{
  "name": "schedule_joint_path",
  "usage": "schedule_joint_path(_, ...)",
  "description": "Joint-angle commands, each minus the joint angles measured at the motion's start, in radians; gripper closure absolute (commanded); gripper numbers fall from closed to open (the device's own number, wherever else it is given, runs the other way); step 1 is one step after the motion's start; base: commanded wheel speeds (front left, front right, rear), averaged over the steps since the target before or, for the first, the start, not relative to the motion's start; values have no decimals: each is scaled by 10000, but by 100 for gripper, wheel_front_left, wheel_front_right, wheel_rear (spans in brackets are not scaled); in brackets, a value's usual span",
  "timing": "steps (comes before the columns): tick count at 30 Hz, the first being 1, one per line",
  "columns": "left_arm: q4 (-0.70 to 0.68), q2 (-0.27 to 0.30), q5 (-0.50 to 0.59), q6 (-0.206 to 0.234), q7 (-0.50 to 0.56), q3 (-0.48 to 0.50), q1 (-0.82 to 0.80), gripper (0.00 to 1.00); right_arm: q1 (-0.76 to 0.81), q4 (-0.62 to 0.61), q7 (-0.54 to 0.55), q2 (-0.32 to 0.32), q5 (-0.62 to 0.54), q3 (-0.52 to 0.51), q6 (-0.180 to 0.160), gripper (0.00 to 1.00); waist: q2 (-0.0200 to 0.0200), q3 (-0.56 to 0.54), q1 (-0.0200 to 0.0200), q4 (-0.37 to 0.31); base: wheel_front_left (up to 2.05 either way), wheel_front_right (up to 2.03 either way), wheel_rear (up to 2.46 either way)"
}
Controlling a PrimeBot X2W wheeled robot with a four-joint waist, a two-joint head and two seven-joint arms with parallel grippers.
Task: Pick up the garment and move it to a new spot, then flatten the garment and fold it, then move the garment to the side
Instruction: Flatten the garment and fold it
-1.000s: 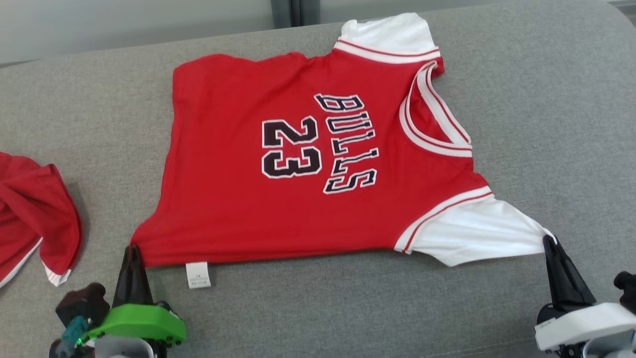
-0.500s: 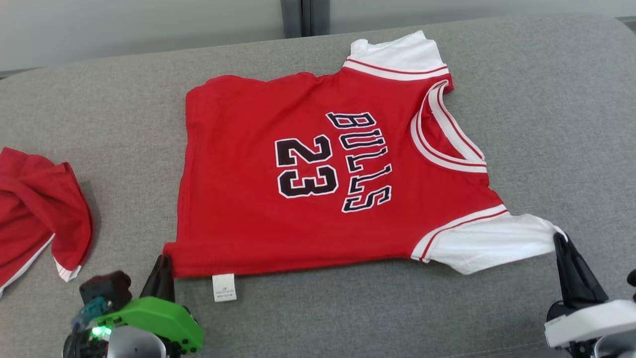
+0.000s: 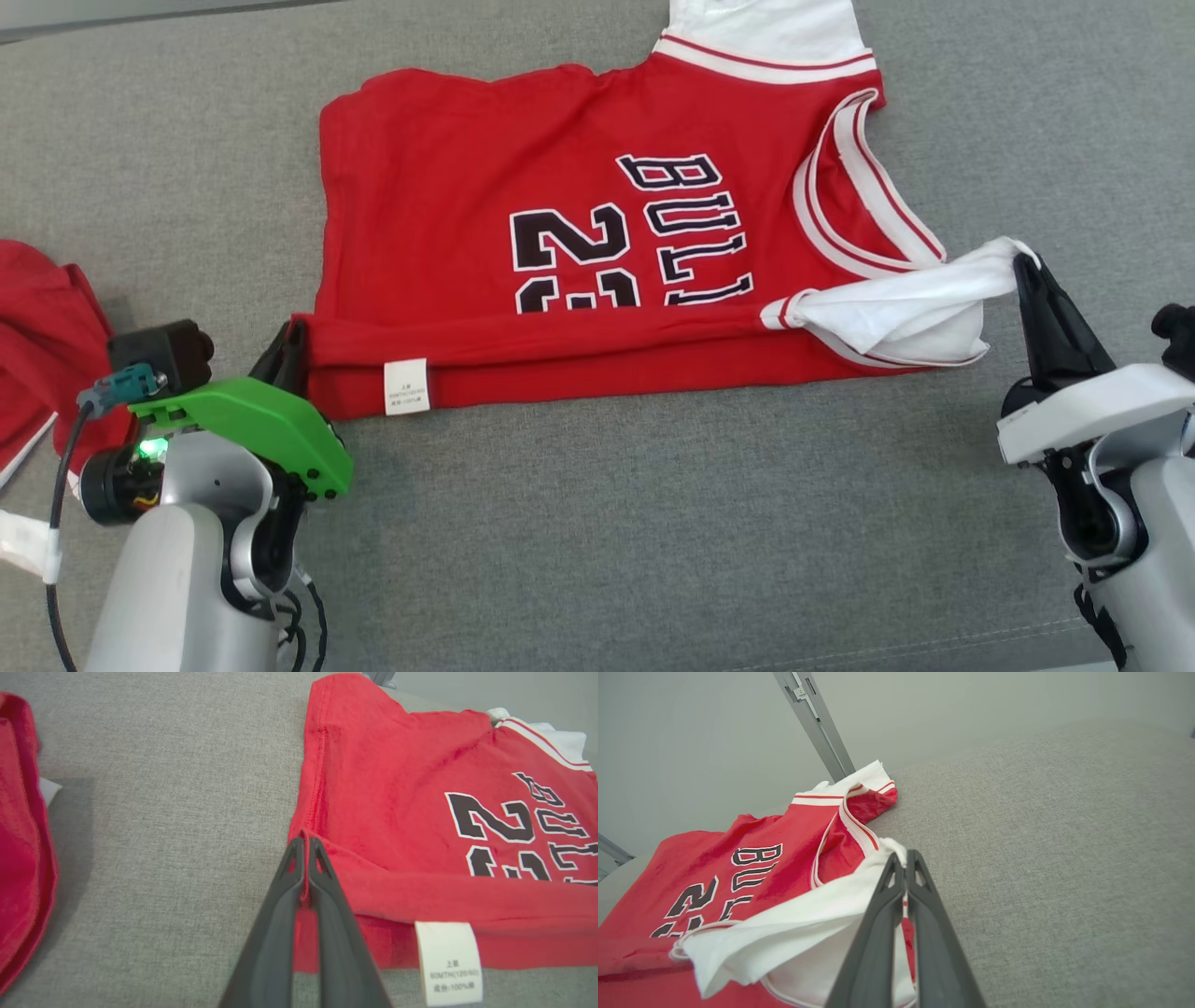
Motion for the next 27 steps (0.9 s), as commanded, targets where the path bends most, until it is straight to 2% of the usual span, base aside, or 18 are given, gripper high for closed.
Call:
schedule_joint_path(1,79,81,76,-65,-142,-17,-330,11,-352,207,-172,-108,49,169,-15,100,0,291,1,102,0,0,0)
schedule_joint_path(2,208,29,33,-97,-181,-47,-451,0,-561,379,-320,-188,28,338,-15,100,0,342,1,124,0,0,0)
schedule_joint_path(3,297,12,28,-130,-241,-78,-527,0,-716,501,-458,-211,33,495,-15,67,0,376,1,132,0,0,0)
schedule_joint_path(4,345,14,97,-145,-384,-85,-609,0,-841,610,-584,-249,35,673,-15,50,0,397,1,138,0,0,0)
schedule_joint_path(5,423,7,144,-132,-540,-96,-688,0,-982,690,-791,-360,-120,854,-15,0,0,425,1,139,0,0,0)
schedule_joint_path(10,440,-100,579,-118,-1773,-247,-533,0,-1219,619,-1351,-460,-787,1091,-15,0,0,443,1,145,0,0,0)
schedule_joint_path(18,79,-259,2036,551,-4880,-708,383,0,-27,-1362,-1369,-4,-2328,-178,-15,0,0,164,1,170,0,0,0)
schedule_joint_path(22,-197,-292,2466,865,-5512,-811,911,0,912,-2002,-1371,261,-2694,-505,-16,0,0,-84,1,141,0,0,0)
schedule_joint_path(27,-512,-259,2683,1119,-5720,-804,1680,0,1790,-2472,-1372,466,-2962,-577,-15,0,0,-348,1,43,0,0,0)
